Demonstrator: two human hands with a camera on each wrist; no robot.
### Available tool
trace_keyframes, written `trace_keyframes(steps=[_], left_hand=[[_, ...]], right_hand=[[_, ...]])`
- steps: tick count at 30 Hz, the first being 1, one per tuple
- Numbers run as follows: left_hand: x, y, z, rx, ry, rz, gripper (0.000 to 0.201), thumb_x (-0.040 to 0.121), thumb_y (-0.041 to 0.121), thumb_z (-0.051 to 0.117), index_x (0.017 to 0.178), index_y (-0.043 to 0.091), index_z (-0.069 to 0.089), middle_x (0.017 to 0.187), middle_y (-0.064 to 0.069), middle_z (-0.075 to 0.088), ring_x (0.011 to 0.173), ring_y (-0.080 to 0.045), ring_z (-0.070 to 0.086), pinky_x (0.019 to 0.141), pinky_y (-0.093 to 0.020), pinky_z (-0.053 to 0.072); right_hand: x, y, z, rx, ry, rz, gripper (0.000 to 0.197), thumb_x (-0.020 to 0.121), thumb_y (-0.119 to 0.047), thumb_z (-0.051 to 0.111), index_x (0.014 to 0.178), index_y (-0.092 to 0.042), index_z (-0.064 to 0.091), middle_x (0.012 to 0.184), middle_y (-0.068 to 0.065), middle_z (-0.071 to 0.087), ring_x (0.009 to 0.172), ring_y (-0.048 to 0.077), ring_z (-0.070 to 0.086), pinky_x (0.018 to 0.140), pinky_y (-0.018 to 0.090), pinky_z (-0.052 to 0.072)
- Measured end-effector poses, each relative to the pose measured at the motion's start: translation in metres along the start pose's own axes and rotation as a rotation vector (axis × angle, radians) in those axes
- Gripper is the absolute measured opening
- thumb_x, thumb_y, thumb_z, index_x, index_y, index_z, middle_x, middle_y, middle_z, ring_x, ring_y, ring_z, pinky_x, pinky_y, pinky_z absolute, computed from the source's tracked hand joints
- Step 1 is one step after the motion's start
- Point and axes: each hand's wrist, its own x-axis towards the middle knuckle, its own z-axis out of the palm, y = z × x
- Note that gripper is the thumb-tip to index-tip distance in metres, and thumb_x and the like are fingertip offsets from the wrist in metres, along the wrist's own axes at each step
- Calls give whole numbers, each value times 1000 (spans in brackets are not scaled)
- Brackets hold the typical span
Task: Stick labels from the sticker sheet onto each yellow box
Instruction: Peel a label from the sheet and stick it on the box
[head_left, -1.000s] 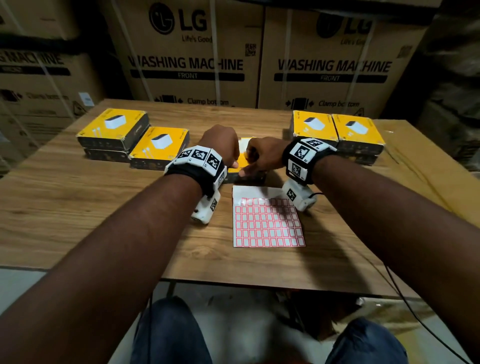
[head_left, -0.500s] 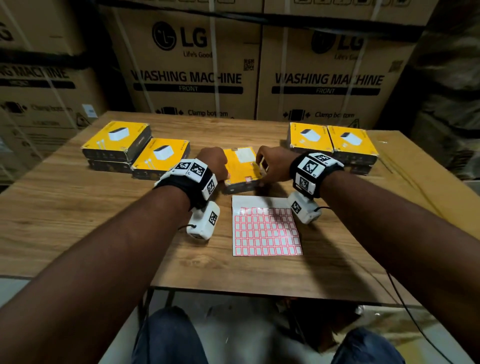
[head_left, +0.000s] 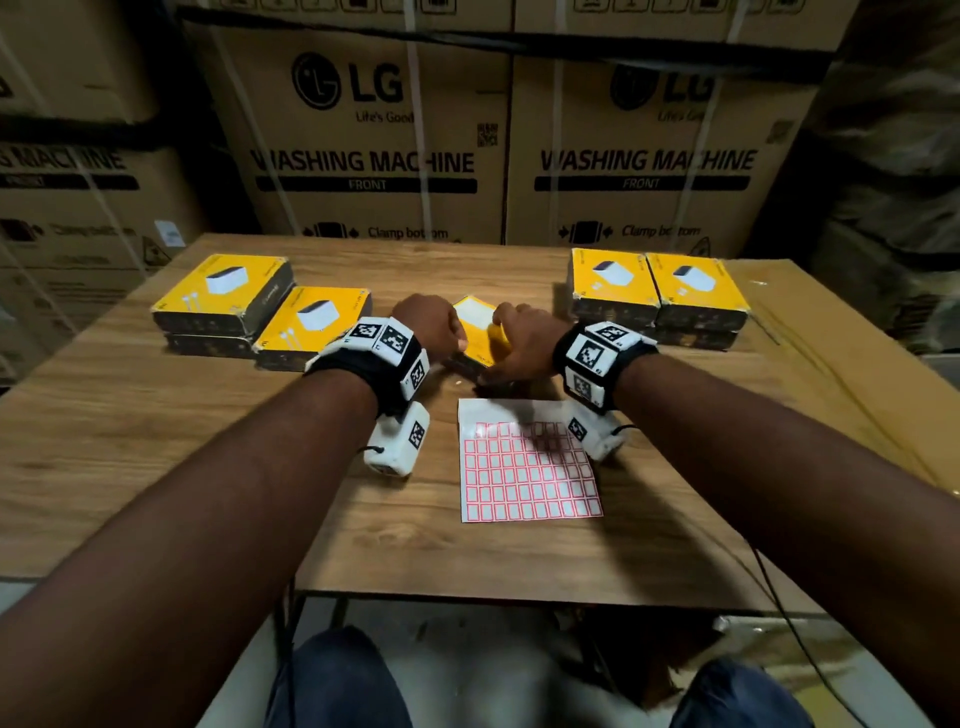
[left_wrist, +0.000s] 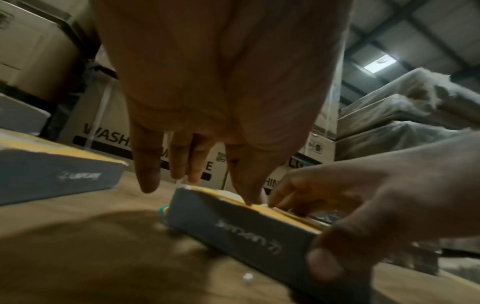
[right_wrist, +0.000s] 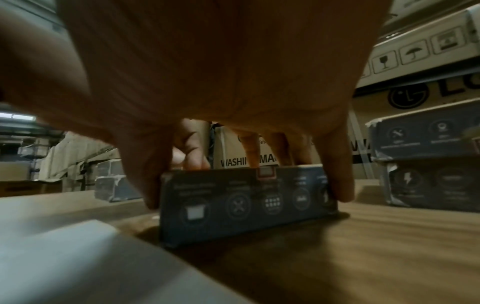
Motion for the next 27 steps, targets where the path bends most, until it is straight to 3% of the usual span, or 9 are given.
trace_keyframes(steps=[5, 9, 12, 14, 19, 21, 23, 25, 27], left_hand=[[4, -15, 12, -57, 68, -86, 25, 85, 30, 72, 106, 20, 65, 123, 0, 64, 117, -22, 56, 86, -24, 39], [-4, -17, 10, -62, 85, -69, 39, 82, 28, 76, 116, 13, 63, 125, -3, 65, 118, -22, 57, 92, -26, 42], [-13, -16, 9, -152, 32, -53, 49, 71, 19, 86, 114, 14, 64, 110, -3, 70, 107, -18, 64, 87, -23, 47], [-18, -15, 10, -219, -63, -10, 51, 68, 10, 87, 113, 11, 64, 97, -4, 74, 97, -17, 69, 88, -28, 53], [-27, -11, 18, -412, -270, 80, 51, 78, -9, 71, 123, 5, 50, 100, -11, 74, 90, -20, 69, 83, -36, 56], [-23, -15, 17, -380, -115, 32, 44, 80, -7, 67, 119, 10, 54, 98, -7, 75, 87, -19, 69, 77, -32, 55], [-18, -20, 11, -176, 55, 15, 46, 80, -3, 65, 122, 14, 57, 110, -5, 71, 103, -23, 66, 83, -30, 51], [-17, -20, 10, 17, 29, 67, 55, 80, -2, 64, 131, 17, 54, 128, -7, 61, 118, -27, 57, 92, -29, 44], [-17, -18, 14, 17, -40, 101, 60, 81, -2, 62, 136, 16, 49, 135, -9, 56, 121, -27, 54, 94, -27, 42]], right_hand=[[3, 7, -19, -34, -134, -45, 86, 69, -43, 83, 136, -17, 37, 133, 9, 52, 114, 27, 52, 86, 34, 46], [3, 2, -22, -196, -69, -80, 73, 72, -20, 83, 134, -16, 46, 130, 11, 55, 114, 30, 55, 83, 31, 46], [1, 0, -24, -254, -30, -107, 56, 74, -6, 71, 127, -11, 54, 123, 14, 58, 108, 32, 58, 83, 33, 50], [0, 2, -25, -260, -7, -111, 51, 74, -4, 69, 124, -10, 56, 121, 14, 59, 108, 32, 57, 84, 34, 50], [-1, -4, -19, -144, -12, -100, 74, 74, -36, 79, 134, -12, 45, 129, 10, 56, 117, 28, 54, 82, 24, 38], [-3, -7, -17, -92, -13, -91, 78, 74, -49, 76, 134, -11, 45, 131, 11, 55, 119, 28, 52, 87, 26, 40], [-4, -8, -14, -97, -16, -67, 78, 73, -58, 73, 131, -12, 48, 130, 11, 55, 118, 29, 52, 91, 31, 44], [-4, -4, -11, -88, -29, -17, 79, 71, -61, 73, 134, -21, 46, 134, 11, 49, 119, 31, 51, 93, 34, 45], [-6, -1, -10, -59, -55, 40, 79, 71, -62, 72, 136, -31, 42, 136, 12, 43, 118, 33, 51, 90, 34, 44]])
